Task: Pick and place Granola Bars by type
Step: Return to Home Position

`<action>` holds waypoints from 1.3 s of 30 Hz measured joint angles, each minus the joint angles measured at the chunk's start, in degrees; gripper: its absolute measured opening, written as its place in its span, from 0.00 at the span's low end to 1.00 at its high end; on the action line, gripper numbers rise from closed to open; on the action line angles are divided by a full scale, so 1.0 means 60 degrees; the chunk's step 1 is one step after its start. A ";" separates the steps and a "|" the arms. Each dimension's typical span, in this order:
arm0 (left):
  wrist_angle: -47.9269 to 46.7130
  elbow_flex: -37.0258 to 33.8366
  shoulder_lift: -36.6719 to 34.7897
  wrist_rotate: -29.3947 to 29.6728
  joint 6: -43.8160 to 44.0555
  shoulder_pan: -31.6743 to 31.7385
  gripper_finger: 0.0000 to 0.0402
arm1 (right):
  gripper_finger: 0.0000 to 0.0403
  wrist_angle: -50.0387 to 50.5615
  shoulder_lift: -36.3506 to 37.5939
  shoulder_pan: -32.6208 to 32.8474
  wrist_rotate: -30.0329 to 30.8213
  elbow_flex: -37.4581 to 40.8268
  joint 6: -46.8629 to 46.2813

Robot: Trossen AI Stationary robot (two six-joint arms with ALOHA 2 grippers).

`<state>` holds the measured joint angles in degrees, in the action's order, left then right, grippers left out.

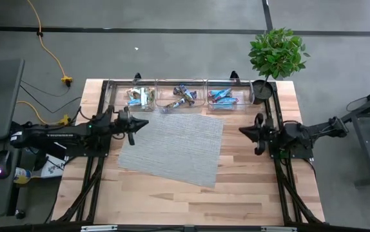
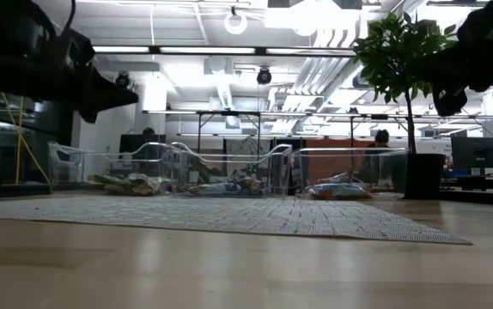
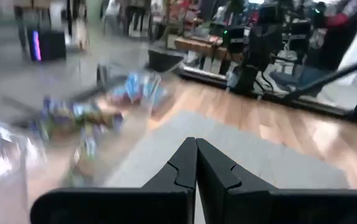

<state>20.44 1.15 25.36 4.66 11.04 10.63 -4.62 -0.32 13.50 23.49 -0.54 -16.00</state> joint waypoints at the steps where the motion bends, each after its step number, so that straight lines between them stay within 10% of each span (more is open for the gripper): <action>1: 0.0035 0.0000 -0.0007 -0.0017 -0.0456 -0.0010 0.00 | 0.00 0.0102 -0.0023 -0.0004 -0.0186 -0.0009 0.0235; 13: -0.2074 -0.0007 0.0000 -0.1433 -0.1532 -0.0022 0.00 | 0.00 0.1115 -0.0517 -0.0280 -0.1183 -0.0318 0.2021; 39: -0.3258 0.0113 -0.0003 -0.1358 -0.1550 -0.0022 0.00 | 0.00 0.1580 -0.1162 -0.0379 -0.1262 -0.0448 0.2919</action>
<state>0.89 1.83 25.34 -3.49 1.74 10.50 4.86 -7.29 11.22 15.92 -3.22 1.52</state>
